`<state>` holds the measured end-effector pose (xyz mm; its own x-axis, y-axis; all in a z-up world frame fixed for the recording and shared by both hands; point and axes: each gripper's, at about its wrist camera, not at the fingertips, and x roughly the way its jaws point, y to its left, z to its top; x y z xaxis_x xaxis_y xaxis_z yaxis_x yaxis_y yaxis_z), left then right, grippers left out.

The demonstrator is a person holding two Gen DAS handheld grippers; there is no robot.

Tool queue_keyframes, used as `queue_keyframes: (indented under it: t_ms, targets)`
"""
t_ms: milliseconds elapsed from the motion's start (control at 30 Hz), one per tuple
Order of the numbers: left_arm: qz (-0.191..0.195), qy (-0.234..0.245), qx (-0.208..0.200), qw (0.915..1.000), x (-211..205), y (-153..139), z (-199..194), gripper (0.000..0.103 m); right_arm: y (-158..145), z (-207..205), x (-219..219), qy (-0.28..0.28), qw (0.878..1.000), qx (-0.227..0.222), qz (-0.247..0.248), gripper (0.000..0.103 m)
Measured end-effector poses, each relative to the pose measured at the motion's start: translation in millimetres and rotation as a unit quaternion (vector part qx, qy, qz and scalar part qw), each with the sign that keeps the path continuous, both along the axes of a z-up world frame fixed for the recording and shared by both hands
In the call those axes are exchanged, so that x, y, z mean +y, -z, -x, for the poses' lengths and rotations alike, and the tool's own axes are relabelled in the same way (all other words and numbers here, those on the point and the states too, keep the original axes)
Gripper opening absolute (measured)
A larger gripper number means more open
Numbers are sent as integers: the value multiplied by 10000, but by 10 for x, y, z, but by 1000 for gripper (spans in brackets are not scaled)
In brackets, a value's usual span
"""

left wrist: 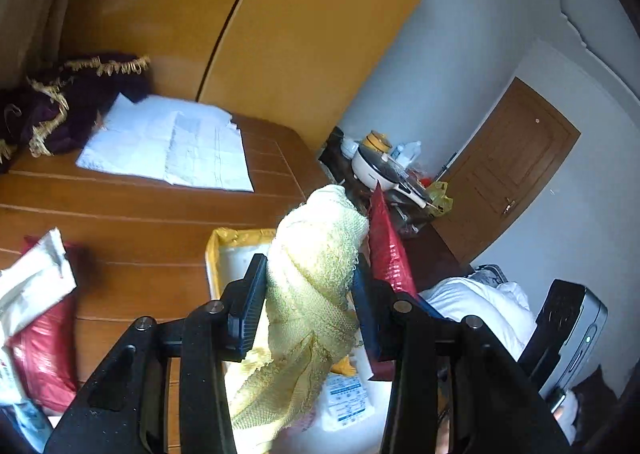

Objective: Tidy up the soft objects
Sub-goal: 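Carry the red packet and yellow cloth into the tray and open both tools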

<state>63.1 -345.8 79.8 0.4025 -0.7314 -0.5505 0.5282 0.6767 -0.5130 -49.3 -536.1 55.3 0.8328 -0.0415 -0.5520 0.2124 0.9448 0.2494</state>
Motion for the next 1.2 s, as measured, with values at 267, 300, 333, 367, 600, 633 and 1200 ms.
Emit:
queue_keyframes:
  t_ms: [267,300,333,367,600,633,1200]
  targets:
    - [-119,-77,858,9962,-351,587,-242,39,410,-294,53,-94,9976,676,124,13]
    - [-181,-100,916,9956,-367,648,-255,39,428,-289,66,-147,9975,678,97,13]
    - [-222,-130,994,9947,-380,703,-266,40,442,-289,75,-172,9975,679,82,17]
    - [-251,-156,1050,9940,-394,744,-268,40,461,-295,79,-186,9975,681,54,18]
    - [-374,-139,1086,9933,-414,839,-241,65,538,-261,-124,-235,9963,563,-603,31]
    - [-352,-171,1031,9939,-382,801,-226,70,541,-246,-157,-249,9961,498,-687,41]
    - [38,-1128,5,9936,739,465,251,82,126,119,246,-674,9917,-593,-922,82]
